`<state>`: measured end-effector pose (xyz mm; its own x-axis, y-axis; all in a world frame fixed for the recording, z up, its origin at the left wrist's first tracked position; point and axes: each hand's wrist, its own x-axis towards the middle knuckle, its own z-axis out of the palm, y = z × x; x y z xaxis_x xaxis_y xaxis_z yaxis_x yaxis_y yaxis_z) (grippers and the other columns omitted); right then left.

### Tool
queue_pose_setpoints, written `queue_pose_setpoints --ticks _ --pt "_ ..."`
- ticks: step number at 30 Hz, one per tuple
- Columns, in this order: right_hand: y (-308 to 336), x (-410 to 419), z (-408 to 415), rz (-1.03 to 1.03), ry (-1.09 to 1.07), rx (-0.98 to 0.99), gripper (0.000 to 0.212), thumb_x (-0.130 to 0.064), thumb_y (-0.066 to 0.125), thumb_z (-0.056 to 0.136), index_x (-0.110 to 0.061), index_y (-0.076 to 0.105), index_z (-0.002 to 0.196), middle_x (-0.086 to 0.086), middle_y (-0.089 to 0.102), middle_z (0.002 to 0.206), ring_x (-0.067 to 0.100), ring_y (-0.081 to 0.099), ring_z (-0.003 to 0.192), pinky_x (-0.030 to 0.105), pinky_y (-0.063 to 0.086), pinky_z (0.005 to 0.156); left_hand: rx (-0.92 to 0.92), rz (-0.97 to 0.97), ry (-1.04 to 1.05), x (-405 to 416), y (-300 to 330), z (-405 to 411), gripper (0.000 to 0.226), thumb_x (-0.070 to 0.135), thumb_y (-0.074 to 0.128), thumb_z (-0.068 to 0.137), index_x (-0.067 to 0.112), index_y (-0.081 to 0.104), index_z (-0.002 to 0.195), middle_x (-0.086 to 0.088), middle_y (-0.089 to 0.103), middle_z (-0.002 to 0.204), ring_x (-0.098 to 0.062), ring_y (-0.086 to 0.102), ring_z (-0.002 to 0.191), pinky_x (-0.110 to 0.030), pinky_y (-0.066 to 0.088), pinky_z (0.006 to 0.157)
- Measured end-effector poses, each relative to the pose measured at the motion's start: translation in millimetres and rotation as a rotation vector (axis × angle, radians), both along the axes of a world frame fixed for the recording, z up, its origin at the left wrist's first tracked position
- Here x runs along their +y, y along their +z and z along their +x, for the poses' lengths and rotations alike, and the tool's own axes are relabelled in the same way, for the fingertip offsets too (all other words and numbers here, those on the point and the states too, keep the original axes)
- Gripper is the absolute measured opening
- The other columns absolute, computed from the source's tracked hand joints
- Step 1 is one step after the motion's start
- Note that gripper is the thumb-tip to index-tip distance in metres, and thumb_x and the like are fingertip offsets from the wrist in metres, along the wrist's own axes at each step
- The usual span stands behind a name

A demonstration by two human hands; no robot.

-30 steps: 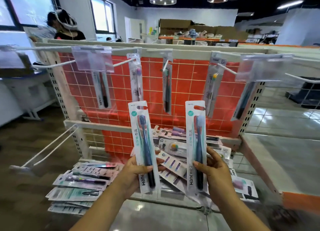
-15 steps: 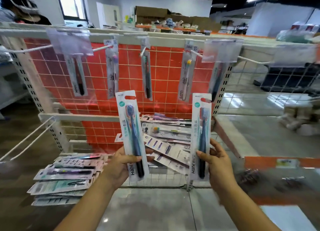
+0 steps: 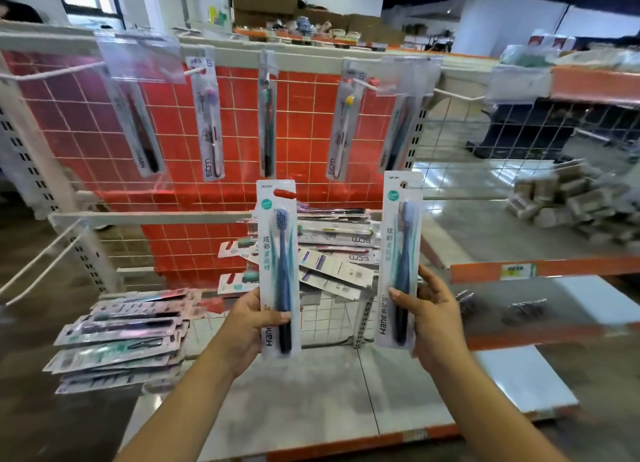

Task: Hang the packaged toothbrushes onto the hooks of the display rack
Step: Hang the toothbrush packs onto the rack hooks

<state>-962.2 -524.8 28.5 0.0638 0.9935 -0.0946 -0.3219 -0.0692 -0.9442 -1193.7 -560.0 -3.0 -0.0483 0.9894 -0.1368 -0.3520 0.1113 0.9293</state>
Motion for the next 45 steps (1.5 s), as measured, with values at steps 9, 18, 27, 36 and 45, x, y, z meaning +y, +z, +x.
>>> queue_pose_setpoints --ticks 9,18,27,36,45 --pt "-1 29 29 -0.018 0.002 0.026 0.055 0.014 0.062 0.076 -0.015 0.053 0.122 0.008 0.067 0.104 0.025 0.065 0.091 0.041 0.054 0.079 0.06 0.017 -0.061 31 17 45 0.047 -0.007 0.064 0.05 0.004 0.06 0.095 -0.004 0.072 0.072 -0.015 0.07 0.067 -0.022 0.054 0.057" --pt "5 112 55 0.092 0.145 -0.047 0.056 0.007 0.062 0.081 -0.025 0.055 0.126 0.005 0.065 0.118 0.026 0.065 0.101 0.045 0.056 0.083 0.1 0.038 0.008 101 26 87 0.047 -0.003 0.063 0.049 0.001 0.059 0.096 -0.005 0.071 0.071 -0.016 0.069 0.066 -0.022 0.053 0.056" --pt "37 190 78 0.264 0.157 -0.034 0.054 0.007 0.063 0.08 -0.023 0.056 0.125 0.008 0.063 0.122 0.029 0.062 0.109 0.051 0.05 0.092 0.115 0.076 0.063 156 23 139 0.041 -0.006 0.06 0.048 0.0 0.06 0.088 -0.005 0.072 0.068 -0.019 0.069 0.067 -0.024 0.054 0.057" --pt "31 222 100 0.309 0.141 -0.06 0.053 0.001 0.067 0.079 -0.045 0.059 0.104 -0.002 0.062 0.124 0.023 0.06 0.112 0.05 0.05 0.092 0.075 0.07 0.081 168 6 156 0.05 -0.009 0.059 0.049 -0.001 0.061 0.099 -0.011 0.073 0.081 -0.022 0.071 0.074 -0.024 0.055 0.059" --pt "35 232 104 0.301 0.181 0.025 0.048 -0.001 0.066 0.08 -0.023 0.059 0.123 0.005 0.067 0.115 0.023 0.067 0.099 0.048 0.056 0.081 0.109 0.054 0.107 168 7 155 0.053 -0.007 0.059 0.051 -0.001 0.058 0.104 -0.01 0.073 0.081 -0.022 0.071 0.077 -0.023 0.055 0.06"
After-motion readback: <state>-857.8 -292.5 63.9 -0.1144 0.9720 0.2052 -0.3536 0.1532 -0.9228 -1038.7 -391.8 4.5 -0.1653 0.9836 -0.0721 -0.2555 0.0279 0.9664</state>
